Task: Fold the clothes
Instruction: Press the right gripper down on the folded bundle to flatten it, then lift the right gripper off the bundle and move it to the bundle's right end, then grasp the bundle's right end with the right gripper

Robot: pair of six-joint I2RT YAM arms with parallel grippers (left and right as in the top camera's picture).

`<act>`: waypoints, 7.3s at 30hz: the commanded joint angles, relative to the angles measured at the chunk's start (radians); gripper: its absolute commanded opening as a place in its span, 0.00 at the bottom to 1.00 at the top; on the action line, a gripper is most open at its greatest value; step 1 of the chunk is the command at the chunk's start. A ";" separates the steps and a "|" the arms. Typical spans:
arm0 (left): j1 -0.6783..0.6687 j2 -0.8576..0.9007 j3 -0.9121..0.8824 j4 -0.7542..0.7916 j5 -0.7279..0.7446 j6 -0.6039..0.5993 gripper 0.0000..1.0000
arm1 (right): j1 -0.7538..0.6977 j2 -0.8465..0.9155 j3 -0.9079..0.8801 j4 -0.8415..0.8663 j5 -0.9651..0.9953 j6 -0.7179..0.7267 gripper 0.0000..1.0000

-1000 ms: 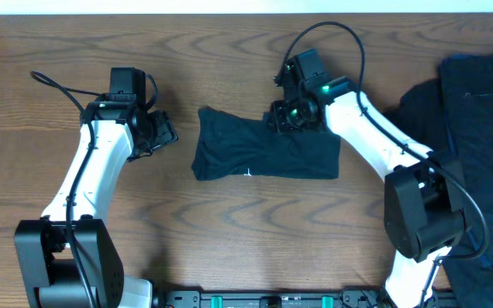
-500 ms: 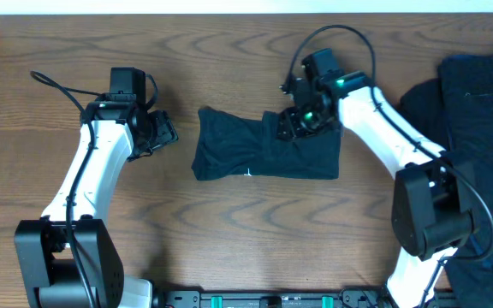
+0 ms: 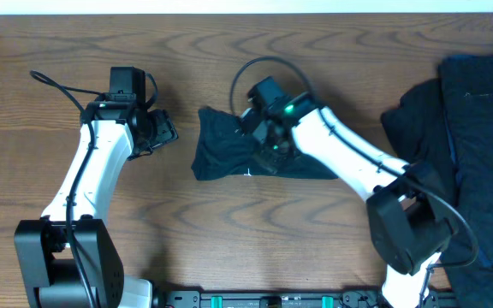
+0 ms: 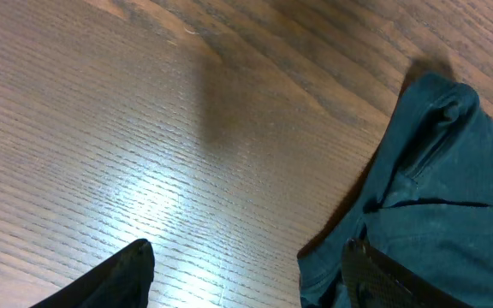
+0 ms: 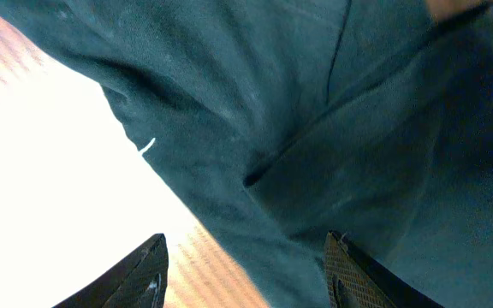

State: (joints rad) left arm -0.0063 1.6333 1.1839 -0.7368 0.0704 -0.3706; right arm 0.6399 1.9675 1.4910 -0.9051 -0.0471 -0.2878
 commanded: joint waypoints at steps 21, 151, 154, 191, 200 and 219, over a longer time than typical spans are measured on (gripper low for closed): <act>0.006 -0.006 -0.010 -0.002 -0.016 -0.008 0.72 | 0.050 -0.002 -0.115 0.161 0.118 -0.023 0.50; 0.006 -0.006 -0.010 0.020 -0.016 -0.008 0.72 | -0.470 -0.179 -0.140 -0.067 -0.250 0.401 0.37; 0.006 -0.006 -0.010 0.020 -0.016 -0.008 0.72 | -0.549 -0.179 -0.189 -0.036 -0.317 0.415 0.39; 0.006 -0.006 -0.010 0.019 -0.016 -0.008 0.72 | -0.517 -0.151 -0.474 0.433 -0.262 0.609 0.38; 0.006 -0.006 -0.010 0.019 -0.016 -0.008 0.73 | -0.515 -0.134 -0.474 0.404 -0.136 0.609 0.42; 0.006 -0.006 -0.010 0.019 -0.016 -0.008 0.72 | -0.447 -0.134 -0.474 0.392 -0.166 0.617 0.41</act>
State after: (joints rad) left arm -0.0063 1.6333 1.1839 -0.7143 0.0704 -0.3706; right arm 0.1650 1.8240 1.0237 -0.5060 -0.2146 0.3103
